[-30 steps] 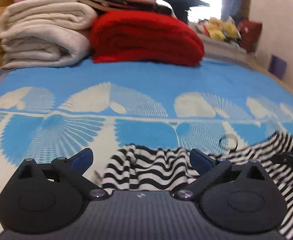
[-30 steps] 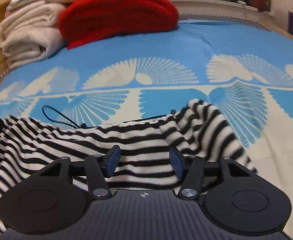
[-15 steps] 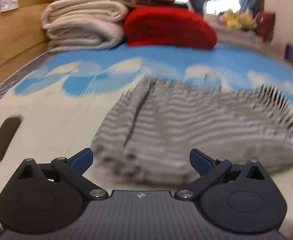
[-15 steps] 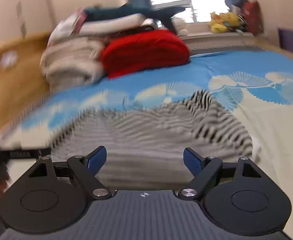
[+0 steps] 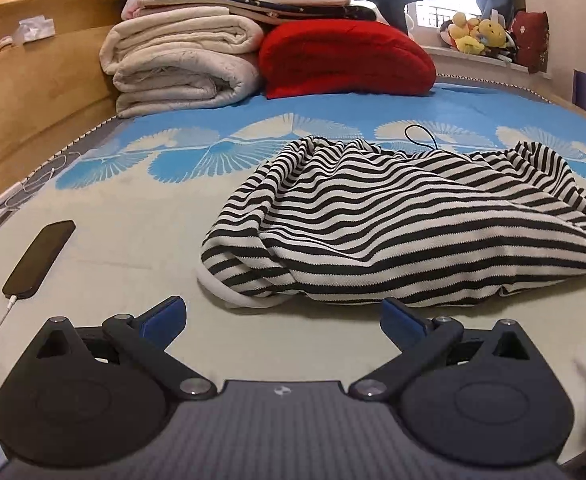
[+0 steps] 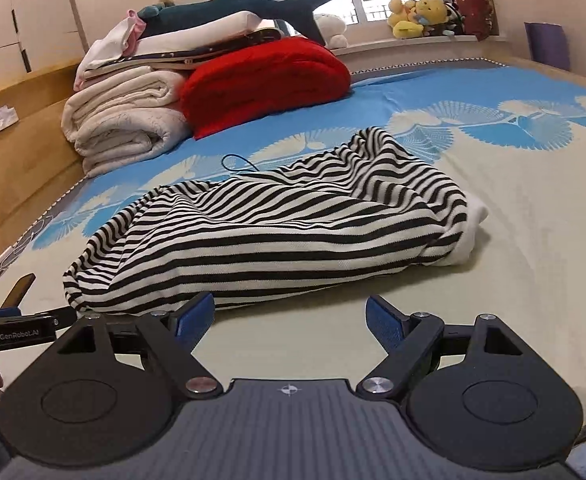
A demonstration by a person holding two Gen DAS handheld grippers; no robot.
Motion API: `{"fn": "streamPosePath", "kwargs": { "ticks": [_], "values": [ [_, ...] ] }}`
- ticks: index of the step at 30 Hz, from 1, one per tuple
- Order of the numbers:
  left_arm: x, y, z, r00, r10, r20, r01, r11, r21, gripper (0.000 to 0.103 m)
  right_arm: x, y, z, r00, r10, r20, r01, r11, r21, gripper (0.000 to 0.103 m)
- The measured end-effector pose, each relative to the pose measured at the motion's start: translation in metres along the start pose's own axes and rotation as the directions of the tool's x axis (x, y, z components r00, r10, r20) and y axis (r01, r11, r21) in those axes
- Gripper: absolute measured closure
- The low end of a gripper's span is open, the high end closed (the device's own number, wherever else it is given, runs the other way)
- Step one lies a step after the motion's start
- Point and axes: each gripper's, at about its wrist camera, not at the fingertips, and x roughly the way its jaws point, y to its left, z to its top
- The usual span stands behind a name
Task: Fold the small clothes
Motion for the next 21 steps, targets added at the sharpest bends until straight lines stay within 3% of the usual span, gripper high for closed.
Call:
{"fn": "streamPosePath", "kwargs": {
  "ticks": [4,6,8,11,14,16,17,19,20,21],
  "values": [
    [0.000,0.014,0.014,1.000,-0.024,-0.009,0.023,0.999,-0.049,0.000,0.005,-0.027,0.008,1.000,-0.020,-0.009,0.021,0.986,0.165,0.019],
    [0.004,0.026,0.026,1.000,-0.012,-0.014,0.011,0.997,-0.079,0.000,0.011,-0.055,0.015,1.000,-0.005,-0.016,0.010,0.938,0.347,0.019],
    [0.016,0.041,0.039,0.999,0.006,-0.032,-0.010,0.993,-0.119,0.000,0.023,-0.087,0.021,1.000,-0.001,-0.010,0.007,0.839,0.544,0.019],
    [0.038,0.062,0.055,0.997,0.046,-0.062,-0.055,0.984,-0.168,0.000,0.043,-0.119,0.028,1.000,0.026,0.005,-0.022,0.696,0.717,0.020],
    [0.066,0.074,0.061,0.987,0.126,-0.100,-0.141,0.976,-0.168,0.000,0.073,-0.131,0.034,0.998,0.063,0.000,-0.039,0.620,0.783,0.020],
    [0.085,0.082,0.064,0.967,0.168,-0.192,-0.205,0.959,-0.194,0.000,0.092,-0.135,0.036,0.998,0.055,-0.025,-0.012,0.591,0.807,0.020],
    [0.092,0.087,0.064,0.961,0.162,-0.224,-0.212,0.951,-0.223,0.000,0.102,-0.140,0.034,0.998,0.048,-0.046,0.011,0.556,0.831,0.019],
    [0.103,0.093,0.063,0.947,0.159,-0.280,-0.235,0.935,-0.264,0.000,0.113,-0.150,0.031,0.999,0.047,-0.004,-0.018,0.461,0.887,0.019],
    [0.107,0.093,0.062,0.940,0.164,-0.299,-0.247,0.932,-0.264,0.000,0.117,-0.153,0.033,0.999,0.041,0.004,-0.021,0.420,0.907,0.026],
    [0.111,0.093,0.061,0.934,0.169,-0.315,-0.255,0.932,-0.256,0.000,0.119,-0.154,0.035,0.999,0.040,0.001,-0.017,0.409,0.912,0.044]
  ]
}}
